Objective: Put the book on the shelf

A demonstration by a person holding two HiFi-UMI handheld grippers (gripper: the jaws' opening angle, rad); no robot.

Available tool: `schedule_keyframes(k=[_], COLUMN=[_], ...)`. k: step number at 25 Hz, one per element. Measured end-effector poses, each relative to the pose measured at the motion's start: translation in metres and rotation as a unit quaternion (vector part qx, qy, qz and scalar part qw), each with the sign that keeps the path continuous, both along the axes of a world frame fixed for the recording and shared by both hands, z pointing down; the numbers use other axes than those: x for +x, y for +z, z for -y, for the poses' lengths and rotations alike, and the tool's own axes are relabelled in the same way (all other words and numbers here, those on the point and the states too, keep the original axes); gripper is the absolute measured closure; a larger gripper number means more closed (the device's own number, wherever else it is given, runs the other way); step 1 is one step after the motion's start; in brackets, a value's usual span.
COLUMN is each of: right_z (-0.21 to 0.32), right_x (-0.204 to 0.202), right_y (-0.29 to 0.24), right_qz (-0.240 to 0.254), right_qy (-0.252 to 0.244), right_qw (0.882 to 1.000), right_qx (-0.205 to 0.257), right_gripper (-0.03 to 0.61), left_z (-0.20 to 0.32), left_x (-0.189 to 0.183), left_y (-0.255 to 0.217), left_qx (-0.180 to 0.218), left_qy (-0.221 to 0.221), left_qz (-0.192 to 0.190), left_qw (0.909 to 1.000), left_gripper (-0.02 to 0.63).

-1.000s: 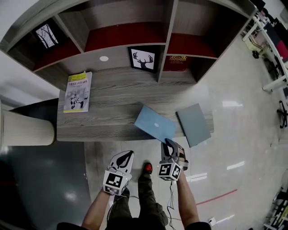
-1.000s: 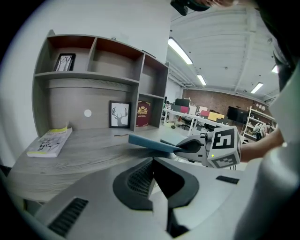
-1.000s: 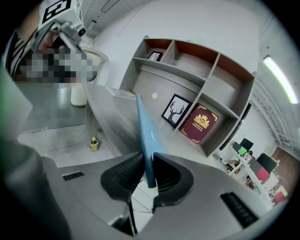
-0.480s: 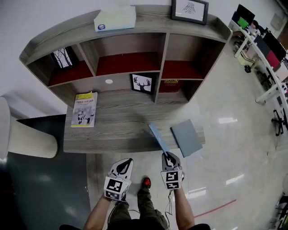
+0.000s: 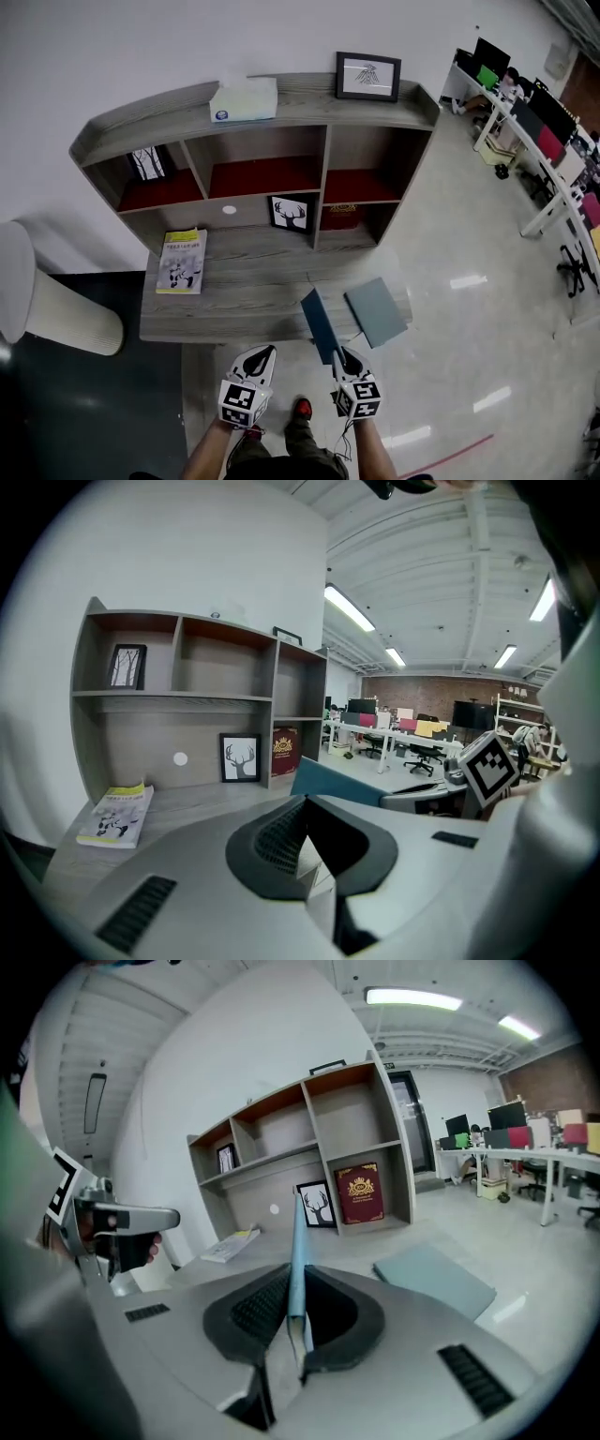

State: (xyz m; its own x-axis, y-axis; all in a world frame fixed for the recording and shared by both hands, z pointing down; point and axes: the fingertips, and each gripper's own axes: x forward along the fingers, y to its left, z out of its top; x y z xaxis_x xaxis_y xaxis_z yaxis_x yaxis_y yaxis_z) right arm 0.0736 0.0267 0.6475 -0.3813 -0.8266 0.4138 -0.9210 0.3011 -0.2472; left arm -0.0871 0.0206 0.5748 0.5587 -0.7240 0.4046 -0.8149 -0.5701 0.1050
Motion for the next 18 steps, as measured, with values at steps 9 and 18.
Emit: schedule_keyframes(k=[9, 18], right_z=[0.000, 0.001], right_x=[0.005, 0.009], right_y=[-0.080, -0.147], right_qz=[0.026, 0.021], right_qy=[-0.004, -0.027], right_qw=[0.996, 0.986], right_qx=[0.084, 0.164], right_gripper=[0.517, 0.517], left_z=[-0.003, 0.004], left_x=[-0.004, -0.004], left_y=[-0.031, -0.073], left_qx=[0.033, 0.079], left_qy=[-0.025, -0.050], left_qz=[-0.001, -0.004], left_qw=[0.9992, 0.9956], left_gripper=[0.607, 0.607])
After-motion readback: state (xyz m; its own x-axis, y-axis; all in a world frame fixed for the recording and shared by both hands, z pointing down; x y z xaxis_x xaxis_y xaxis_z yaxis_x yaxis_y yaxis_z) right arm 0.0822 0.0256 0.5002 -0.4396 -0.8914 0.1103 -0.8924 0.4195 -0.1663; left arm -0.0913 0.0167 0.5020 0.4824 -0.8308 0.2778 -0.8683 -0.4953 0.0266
